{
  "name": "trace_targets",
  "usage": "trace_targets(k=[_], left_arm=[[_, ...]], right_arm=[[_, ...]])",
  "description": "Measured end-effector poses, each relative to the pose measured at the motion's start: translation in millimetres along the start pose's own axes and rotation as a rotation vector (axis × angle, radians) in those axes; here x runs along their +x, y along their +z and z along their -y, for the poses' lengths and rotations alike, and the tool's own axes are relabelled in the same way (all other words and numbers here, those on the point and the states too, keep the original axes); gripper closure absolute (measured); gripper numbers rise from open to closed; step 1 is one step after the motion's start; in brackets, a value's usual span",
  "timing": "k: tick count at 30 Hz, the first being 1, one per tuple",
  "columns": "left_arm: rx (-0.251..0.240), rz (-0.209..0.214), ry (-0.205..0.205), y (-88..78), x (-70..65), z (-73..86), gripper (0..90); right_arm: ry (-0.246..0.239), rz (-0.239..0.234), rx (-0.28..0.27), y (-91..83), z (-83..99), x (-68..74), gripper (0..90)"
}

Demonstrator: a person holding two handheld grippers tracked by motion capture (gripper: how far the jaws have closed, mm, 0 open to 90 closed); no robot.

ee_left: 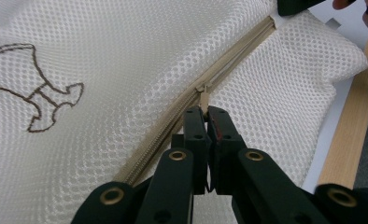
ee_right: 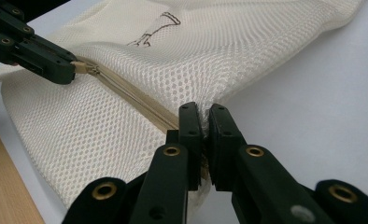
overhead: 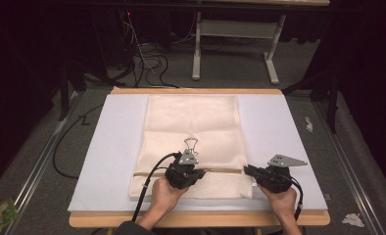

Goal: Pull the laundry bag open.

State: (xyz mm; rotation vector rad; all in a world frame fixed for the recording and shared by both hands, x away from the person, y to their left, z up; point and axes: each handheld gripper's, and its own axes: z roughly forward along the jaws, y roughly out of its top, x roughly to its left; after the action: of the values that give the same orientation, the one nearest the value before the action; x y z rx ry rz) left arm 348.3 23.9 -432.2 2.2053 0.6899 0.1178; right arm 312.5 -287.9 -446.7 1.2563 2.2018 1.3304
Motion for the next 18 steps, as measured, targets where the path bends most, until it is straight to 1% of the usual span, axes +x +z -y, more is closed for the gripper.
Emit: trace_targets(k=[1,4,8,11,14,18], left_arm=[[-0.001,-0.005,0.003,-0.7,0.3,0.4,87.6],[-0.011,0.005,-0.008,-2.9,2.3,2.0,87.6],[-0.020,0.008,-0.005,-4.1,1.8,2.6,87.6],[-0.021,-0.005,-0.007,-6.9,3.6,4.2,87.6],[-0.014,-0.021,0.001,-11.4,5.0,7.4,87.6],[-0.025,-0.016,-0.008,-13.7,6.4,9.9,87.5]], right_arm=[[-0.001,0.003,0.001,0.7,-0.7,1.6,86.6],[0.000,-0.007,-0.005,2.2,-1.6,2.1,86.6],[-0.003,-0.009,-0.003,1.9,-2.0,2.1,86.5],[-0.001,-0.007,-0.005,1.1,-2.0,1.5,86.5],[0.006,-0.007,-0.002,0.3,-1.3,0.4,86.5],[0.001,-0.006,-0.004,1.9,-1.7,1.9,86.5]])
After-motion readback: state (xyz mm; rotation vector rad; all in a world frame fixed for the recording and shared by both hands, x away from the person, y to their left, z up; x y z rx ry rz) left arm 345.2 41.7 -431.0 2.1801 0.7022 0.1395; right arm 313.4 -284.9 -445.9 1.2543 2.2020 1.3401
